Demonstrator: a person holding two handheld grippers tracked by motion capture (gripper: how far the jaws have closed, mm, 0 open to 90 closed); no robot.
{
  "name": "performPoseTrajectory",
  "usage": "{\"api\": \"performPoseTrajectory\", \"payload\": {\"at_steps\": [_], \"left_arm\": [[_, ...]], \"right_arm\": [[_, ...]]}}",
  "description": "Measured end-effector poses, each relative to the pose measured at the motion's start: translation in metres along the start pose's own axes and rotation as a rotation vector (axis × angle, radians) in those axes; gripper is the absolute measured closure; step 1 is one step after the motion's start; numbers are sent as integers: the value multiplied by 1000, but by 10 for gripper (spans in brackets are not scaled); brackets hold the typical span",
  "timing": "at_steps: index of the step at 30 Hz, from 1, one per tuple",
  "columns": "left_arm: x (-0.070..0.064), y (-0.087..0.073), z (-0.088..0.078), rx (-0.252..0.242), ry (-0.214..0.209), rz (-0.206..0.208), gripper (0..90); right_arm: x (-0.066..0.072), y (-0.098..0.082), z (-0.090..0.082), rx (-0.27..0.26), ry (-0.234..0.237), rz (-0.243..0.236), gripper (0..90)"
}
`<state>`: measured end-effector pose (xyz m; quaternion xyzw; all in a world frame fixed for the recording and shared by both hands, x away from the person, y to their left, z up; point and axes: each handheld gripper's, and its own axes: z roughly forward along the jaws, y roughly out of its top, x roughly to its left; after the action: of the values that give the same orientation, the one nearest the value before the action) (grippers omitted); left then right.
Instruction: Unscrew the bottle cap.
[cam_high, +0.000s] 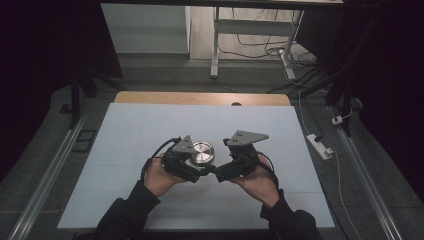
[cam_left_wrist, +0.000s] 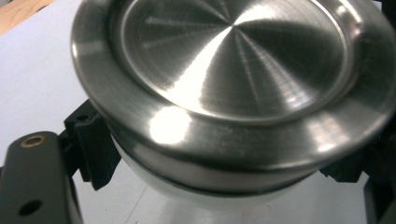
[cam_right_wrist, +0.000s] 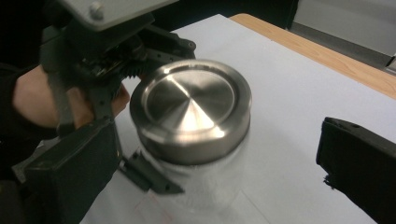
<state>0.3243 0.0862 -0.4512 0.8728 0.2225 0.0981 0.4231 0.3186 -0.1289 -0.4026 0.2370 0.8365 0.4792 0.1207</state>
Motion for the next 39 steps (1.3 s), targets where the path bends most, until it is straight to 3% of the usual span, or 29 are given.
{"api": "performPoseTrajectory", "payload": {"at_steps": [11, 16, 17, 21, 26, 33, 34, 35, 37, 38, 39], "left_arm": [[-1, 0, 2, 11, -10, 0, 158], [-2, 1, 3, 15, -17, 5, 158], [-3, 2, 3, 16, -21, 4, 158], [-2, 1, 2, 22, -39, 13, 158], [-1, 0, 1, 7, -99, 29, 158], [-3, 0, 0, -11, -195, 79, 158], [-3, 0, 0, -11, -195, 79, 158], [-4, 1, 1, -8, -198, 85, 158], [-5, 1, 1, -8, -182, 82, 158], [-5, 1, 1, -8, -182, 82, 158], [-5, 1, 0, -8, -154, 68, 158]], "right_arm": [[8, 7, 23, 21, 4, -39, 5], [9, 7, 30, 24, 9, -47, 83], [9, 6, 31, 15, 15, -55, 159], [9, 6, 30, 9, 40, -74, 192], [2, 6, 27, 7, 133, -85, 194], [-15, 4, 23, -7, 356, -163, 192], [-15, 4, 23, -7, 356, -163, 192], [-20, 3, 23, -13, 409, -177, 190], [-20, 3, 23, -9, 409, -162, 163], [-20, 4, 22, -1, 404, -140, 102], [-19, 5, 21, 7, 390, -115, 21]]}}
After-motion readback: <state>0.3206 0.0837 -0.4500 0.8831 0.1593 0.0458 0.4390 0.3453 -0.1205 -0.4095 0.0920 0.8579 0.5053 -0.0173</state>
